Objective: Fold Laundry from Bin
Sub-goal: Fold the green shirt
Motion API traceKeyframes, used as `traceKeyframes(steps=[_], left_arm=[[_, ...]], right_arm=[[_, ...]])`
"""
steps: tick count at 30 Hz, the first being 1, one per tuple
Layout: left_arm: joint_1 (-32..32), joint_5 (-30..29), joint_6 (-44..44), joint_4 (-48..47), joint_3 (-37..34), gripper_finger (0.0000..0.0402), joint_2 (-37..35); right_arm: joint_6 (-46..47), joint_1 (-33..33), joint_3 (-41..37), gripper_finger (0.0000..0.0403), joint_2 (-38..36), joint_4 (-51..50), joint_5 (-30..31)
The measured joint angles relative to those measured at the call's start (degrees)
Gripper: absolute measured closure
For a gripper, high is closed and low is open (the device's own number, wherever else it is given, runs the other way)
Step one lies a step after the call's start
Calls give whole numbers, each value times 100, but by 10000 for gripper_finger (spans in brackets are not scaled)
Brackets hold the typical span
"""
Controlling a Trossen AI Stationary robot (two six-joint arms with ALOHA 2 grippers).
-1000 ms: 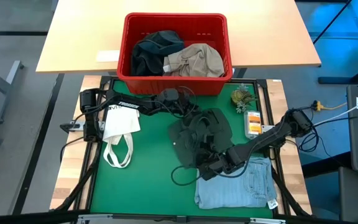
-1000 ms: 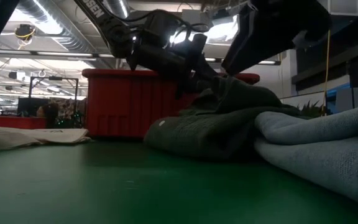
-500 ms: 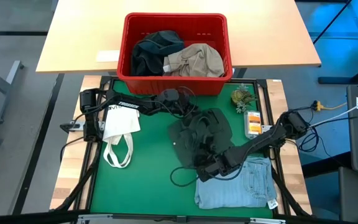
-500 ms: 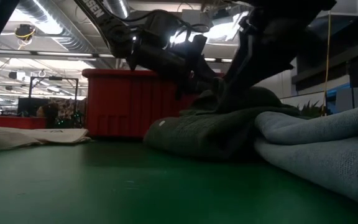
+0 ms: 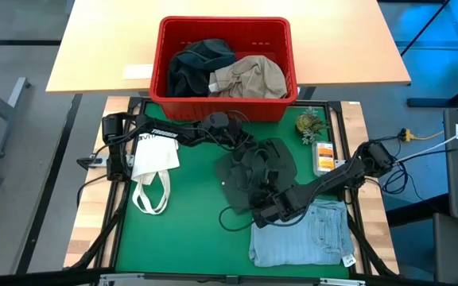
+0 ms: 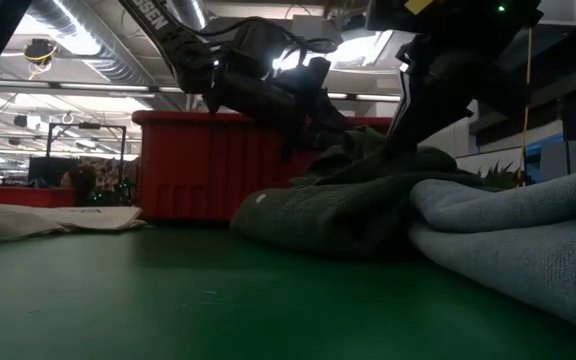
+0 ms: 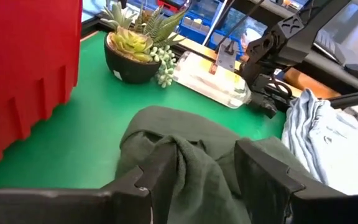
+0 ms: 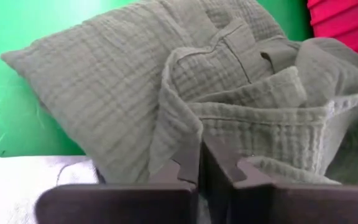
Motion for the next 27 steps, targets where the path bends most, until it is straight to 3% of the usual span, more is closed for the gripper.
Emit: traceKeyframes(steps=[11,17,22,27], left_arm=[[76,-343,1138,-1304,2,247,-893],[143,-633,1238,-2137,4,247,-1316],[70,-254,1204,-2942,5,247,-1564],[-462,0,1198,-3996,-44,247,-1539]], right_arm=[[98,0,2,393,-33,-136,-31],[179,0,4,399,-191,-319,-66],[461,0,4,399,-466,-509,-63],[764,0,4,399,-744,-1000,-17]])
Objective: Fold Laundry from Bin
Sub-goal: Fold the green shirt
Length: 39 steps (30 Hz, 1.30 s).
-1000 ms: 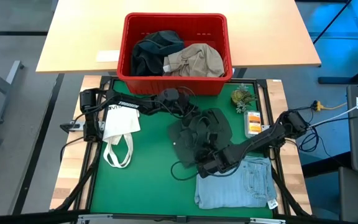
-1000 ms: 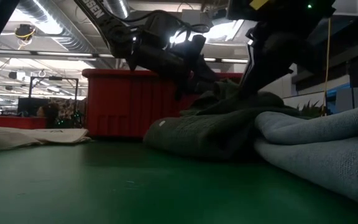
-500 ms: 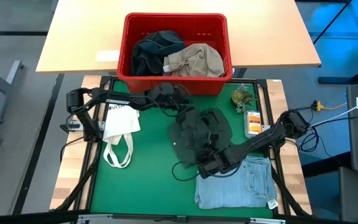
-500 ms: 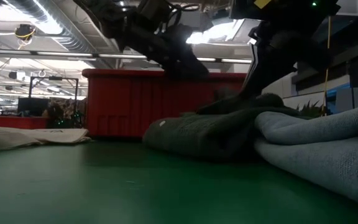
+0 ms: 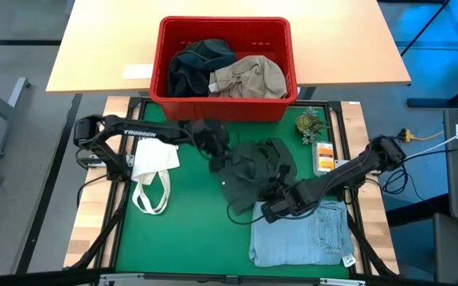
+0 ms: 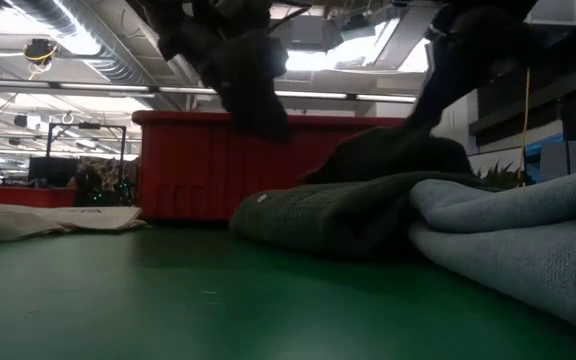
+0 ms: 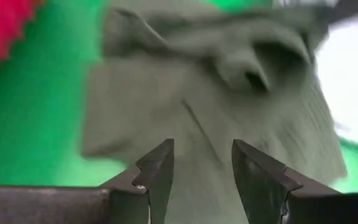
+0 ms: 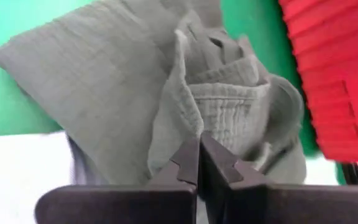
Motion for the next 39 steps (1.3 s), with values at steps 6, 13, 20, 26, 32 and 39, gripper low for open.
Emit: traceKeyframes(steps=[6,13,20,26,32,39], left_arm=[[-907,-632,-342,489,-384,247,289],[-1450,-1676,-444,1555,-577,247,795],[-1580,-1764,-453,2070,-575,247,1229],[-1703,-1762,-446,2055,-575,247,1323],[-1830,-1754,-410,1994,-575,247,1323],[-1913,-1744,-405,2050,-531,247,1259]], right_arm=[[777,0,0,398,-129,-1136,-2],[1807,0,-51,398,-135,-2229,-757],[1799,0,-431,398,-124,-2252,-2067],[1780,0,-601,397,-124,-2254,-2110],[1776,0,-601,382,-124,-2236,-2110],[1753,0,-599,286,-124,-2244,-2110]])
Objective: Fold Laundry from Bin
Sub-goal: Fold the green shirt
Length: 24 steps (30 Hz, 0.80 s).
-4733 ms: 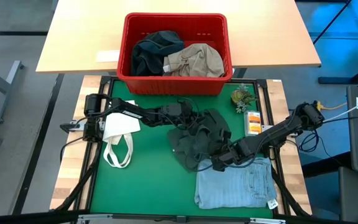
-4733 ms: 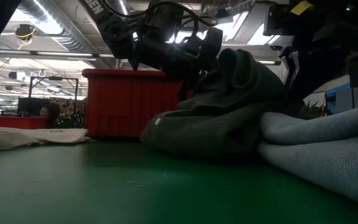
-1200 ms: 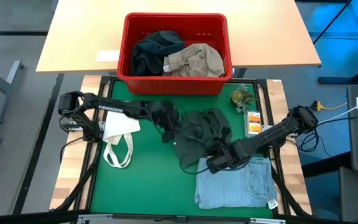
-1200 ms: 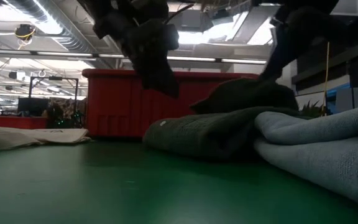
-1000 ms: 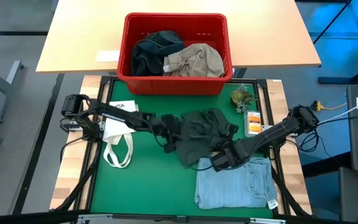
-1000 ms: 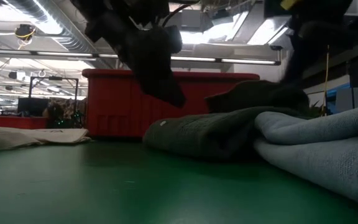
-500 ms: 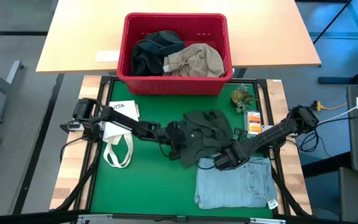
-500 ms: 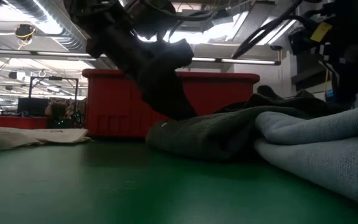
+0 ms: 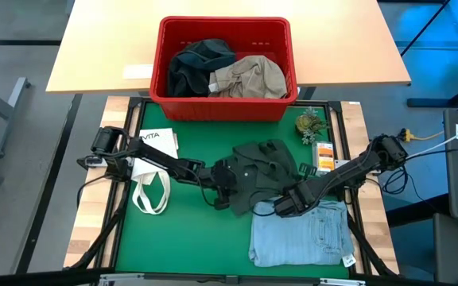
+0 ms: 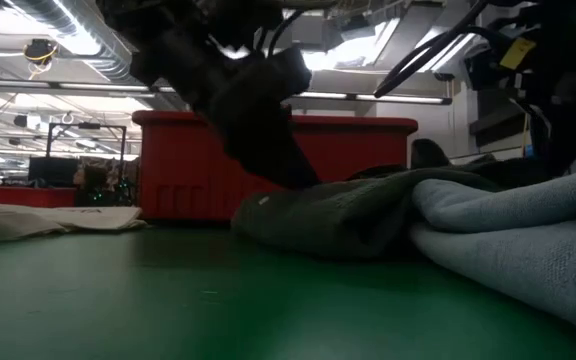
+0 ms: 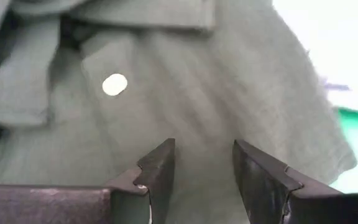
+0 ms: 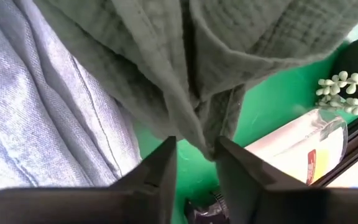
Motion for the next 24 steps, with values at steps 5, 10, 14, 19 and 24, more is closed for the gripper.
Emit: traceKeyframes(steps=[5,10,14,19,24], left_arm=[[-6,172,-14,27,179,247,-15],[-84,301,-186,53,311,247,-17],[-263,293,-191,82,317,247,-19],[-536,-172,-192,163,319,247,128],[-624,-508,-202,389,321,247,598]], right_arm=[[-143,0,148,244,2,-249,5],[-141,0,530,242,2,-754,170],[-190,0,763,244,2,-850,653],[-558,0,927,244,2,-792,1059],[-875,0,947,244,2,-370,1460]])
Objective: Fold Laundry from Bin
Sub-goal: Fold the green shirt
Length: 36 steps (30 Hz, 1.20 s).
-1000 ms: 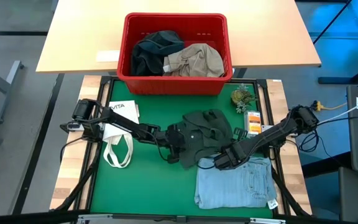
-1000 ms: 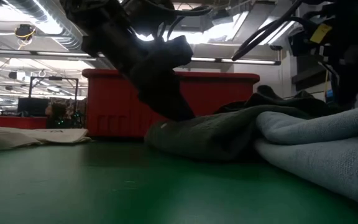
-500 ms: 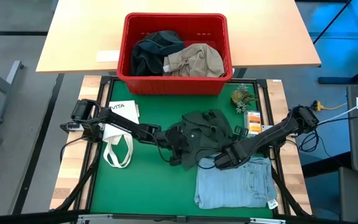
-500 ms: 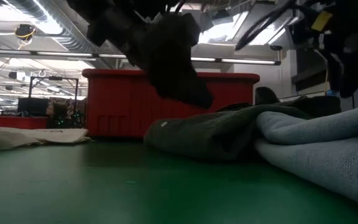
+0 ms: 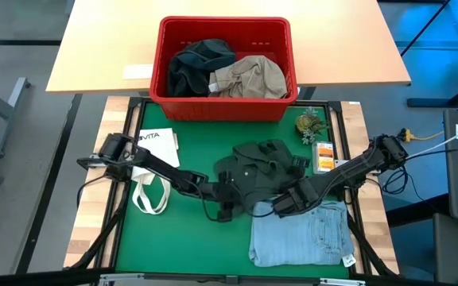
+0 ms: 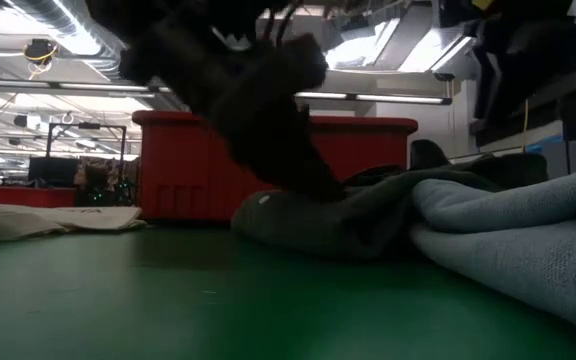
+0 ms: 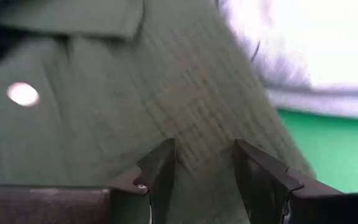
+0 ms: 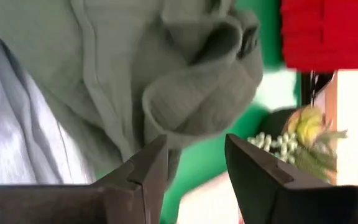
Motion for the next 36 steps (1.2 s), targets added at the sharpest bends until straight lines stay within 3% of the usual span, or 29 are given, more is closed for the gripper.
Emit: traceKeyframes(steps=[7,13,21,30,36], left_arm=[[-2,34,-224,59,17,247,453],[-11,169,-283,-412,31,247,415],[-58,699,-290,-1247,42,247,292],[-139,821,-333,-2635,-28,247,-459],[-239,807,-527,-3391,-17,247,-619]], right_arm=[[-951,0,-14,244,0,1367,-8],[-1692,0,-269,244,0,2655,-463],[-1770,-4,-284,244,-37,2346,-459],[-1692,-47,116,244,-39,1518,-332],[-1806,-233,385,244,-44,1702,-277]])
